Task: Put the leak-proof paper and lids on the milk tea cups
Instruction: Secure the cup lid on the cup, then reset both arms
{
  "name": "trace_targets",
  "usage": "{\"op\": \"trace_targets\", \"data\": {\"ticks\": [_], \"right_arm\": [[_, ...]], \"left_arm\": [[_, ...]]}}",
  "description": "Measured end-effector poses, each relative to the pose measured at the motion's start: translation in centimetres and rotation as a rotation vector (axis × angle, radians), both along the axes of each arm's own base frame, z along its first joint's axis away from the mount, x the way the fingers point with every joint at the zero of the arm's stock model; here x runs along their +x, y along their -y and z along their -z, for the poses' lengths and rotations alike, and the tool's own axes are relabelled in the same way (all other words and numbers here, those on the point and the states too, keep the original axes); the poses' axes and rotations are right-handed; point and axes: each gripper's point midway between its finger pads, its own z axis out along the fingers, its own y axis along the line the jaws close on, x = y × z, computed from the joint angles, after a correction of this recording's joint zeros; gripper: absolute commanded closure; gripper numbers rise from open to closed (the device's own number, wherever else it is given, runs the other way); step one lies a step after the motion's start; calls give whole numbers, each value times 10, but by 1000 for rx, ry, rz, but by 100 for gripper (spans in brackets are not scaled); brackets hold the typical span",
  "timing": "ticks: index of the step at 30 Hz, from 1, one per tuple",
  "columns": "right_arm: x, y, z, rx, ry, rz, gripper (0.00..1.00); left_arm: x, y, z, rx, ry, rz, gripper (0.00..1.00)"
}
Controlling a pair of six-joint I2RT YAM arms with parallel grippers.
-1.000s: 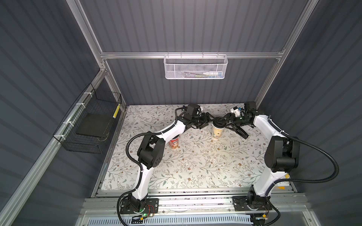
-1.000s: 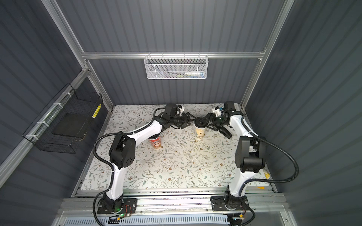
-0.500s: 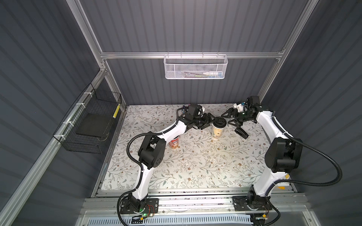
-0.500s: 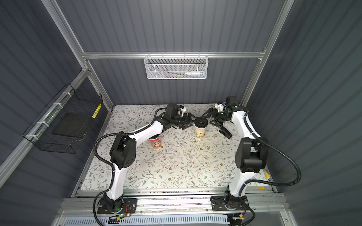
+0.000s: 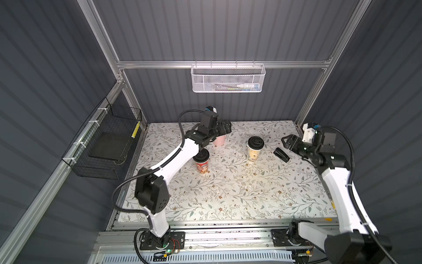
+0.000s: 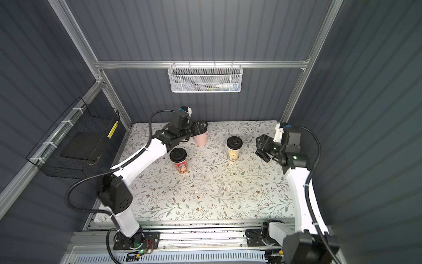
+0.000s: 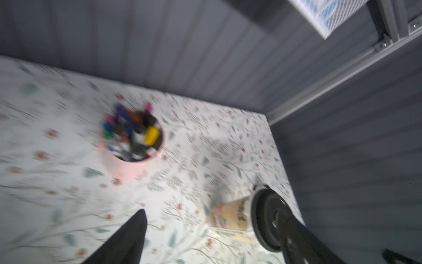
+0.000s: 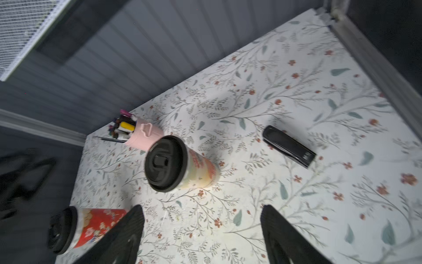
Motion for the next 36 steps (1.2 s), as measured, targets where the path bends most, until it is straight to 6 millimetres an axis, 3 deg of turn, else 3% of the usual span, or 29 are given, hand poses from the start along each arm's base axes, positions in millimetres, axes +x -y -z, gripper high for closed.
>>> {"op": "trace_targets", "data": {"ticks": [2,4,6,12,15,19,24,28,31,36], "right_arm": [[-9,12,20,-50,2,62,18],[-13,24,43,-100,-8,112,16],[-14,32,69,-144,-20,139,17],[-13,41,137,-238,-75,126,16],[-3,44,152,-273,-66,120,16],[10,47,163,-326,-3,109,16],[18,45,172,-367,76,80,16],[32,38,161,-360,193,47,11],[36,33,178,-356,191,17,3],[39,29,172,-352,234,0,1]], "left_arm": [[-2,-41,-15,81,80,-109,1],[-3,-78,-10,173,118,-209,0],[-4,-116,17,292,100,-304,0],[-19,-221,129,572,-109,-492,0],[-34,-259,165,645,-171,-544,0],[-50,-284,199,672,-216,-565,0],[-56,-299,227,643,-211,-563,0],[-56,-295,251,624,-181,-524,0],[-54,-287,267,635,-167,-457,0],[-44,-278,259,617,-27,-401,0]]}}
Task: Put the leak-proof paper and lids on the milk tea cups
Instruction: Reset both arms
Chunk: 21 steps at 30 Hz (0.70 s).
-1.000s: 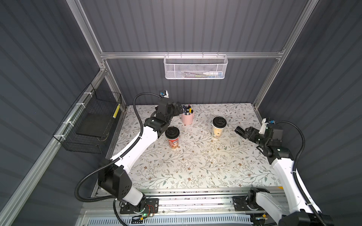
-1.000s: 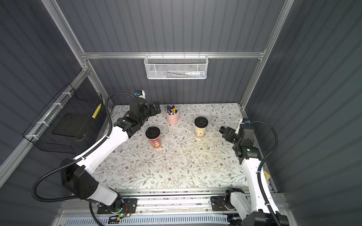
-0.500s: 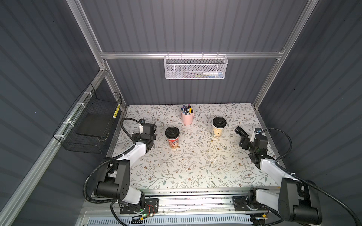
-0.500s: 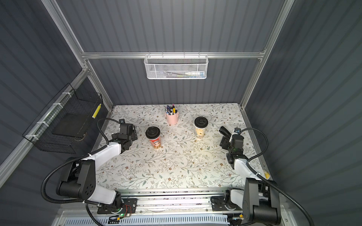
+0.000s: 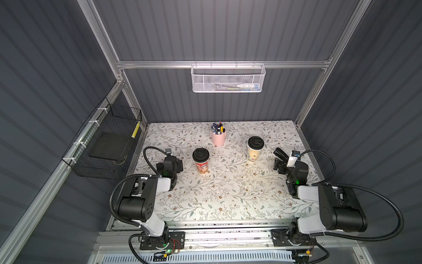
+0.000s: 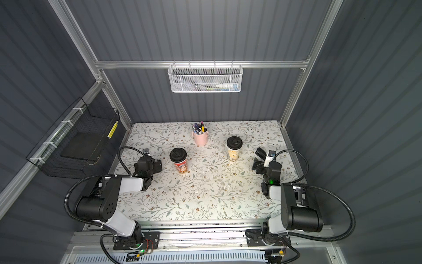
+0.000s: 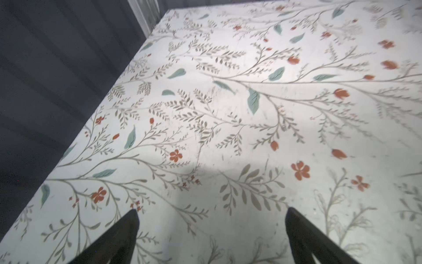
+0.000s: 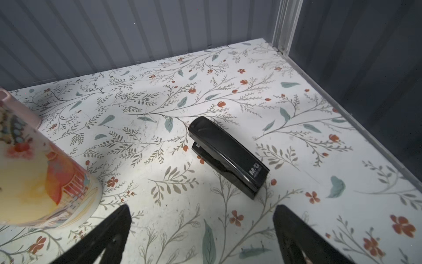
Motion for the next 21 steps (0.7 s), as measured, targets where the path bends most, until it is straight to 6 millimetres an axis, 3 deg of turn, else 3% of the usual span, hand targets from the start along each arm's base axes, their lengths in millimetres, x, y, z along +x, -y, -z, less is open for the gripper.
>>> {"op": "trace_targets", "data": {"ticks": [6,13,21], "right_arm": [[3,-1,-9,-1,36,-10,1],[3,-2,-10,-2,39,-12,1],[3,-5,-10,-10,39,-20,1]], "left_arm": [[-2,4,20,0,10,53,0],[5,-2,4,1,85,22,0],[6,-4,2,1,92,18,0]]}}
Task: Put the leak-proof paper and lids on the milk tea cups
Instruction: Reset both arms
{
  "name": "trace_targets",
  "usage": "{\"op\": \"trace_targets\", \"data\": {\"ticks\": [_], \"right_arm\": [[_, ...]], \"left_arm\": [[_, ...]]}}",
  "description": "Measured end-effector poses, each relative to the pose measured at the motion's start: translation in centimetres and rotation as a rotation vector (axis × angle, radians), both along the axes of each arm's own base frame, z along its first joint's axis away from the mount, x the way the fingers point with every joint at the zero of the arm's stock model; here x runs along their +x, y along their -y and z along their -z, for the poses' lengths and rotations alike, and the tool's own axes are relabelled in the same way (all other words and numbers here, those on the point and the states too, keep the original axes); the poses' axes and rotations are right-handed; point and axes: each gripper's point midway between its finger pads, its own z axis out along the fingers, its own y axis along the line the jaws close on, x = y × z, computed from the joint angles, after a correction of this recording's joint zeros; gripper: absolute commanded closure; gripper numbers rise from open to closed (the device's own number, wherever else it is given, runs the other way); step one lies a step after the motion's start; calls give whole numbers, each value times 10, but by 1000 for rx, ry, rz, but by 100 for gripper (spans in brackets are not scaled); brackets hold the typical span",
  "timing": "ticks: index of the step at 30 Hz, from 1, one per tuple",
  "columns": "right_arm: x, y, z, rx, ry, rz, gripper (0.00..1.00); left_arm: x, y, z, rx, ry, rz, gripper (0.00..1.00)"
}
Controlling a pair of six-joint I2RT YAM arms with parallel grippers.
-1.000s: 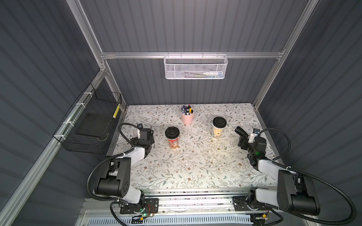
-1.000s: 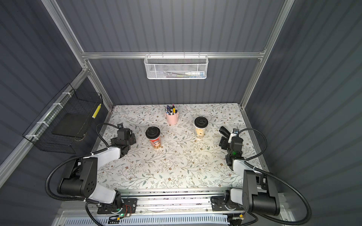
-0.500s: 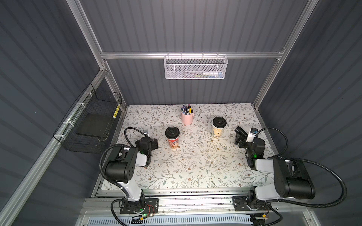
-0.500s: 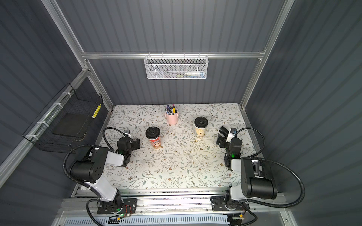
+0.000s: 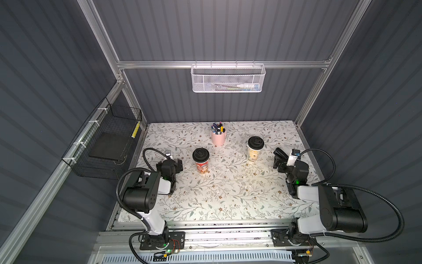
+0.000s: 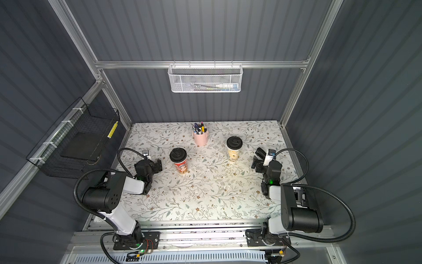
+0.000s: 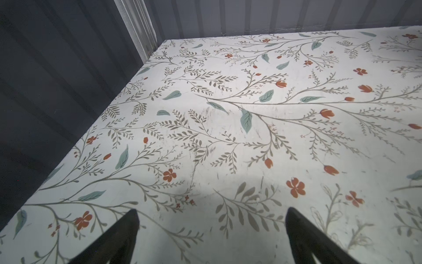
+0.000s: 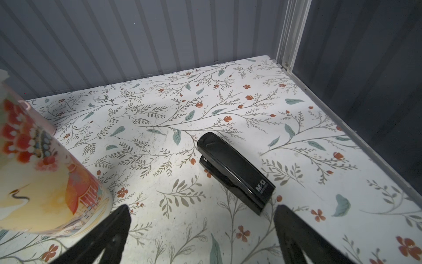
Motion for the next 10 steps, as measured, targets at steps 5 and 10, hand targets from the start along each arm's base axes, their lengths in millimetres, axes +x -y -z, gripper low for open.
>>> {"op": "trace_targets", "data": {"ticks": [5,10], "right_arm": [[0,-2,1,-8,-4,-9,1],[5,-6,-4,-18,1,-23,1]], "left_arm": [[0,0,-1,-1,4,1,0],[1,1,-1,-4,4,8,0]]}}
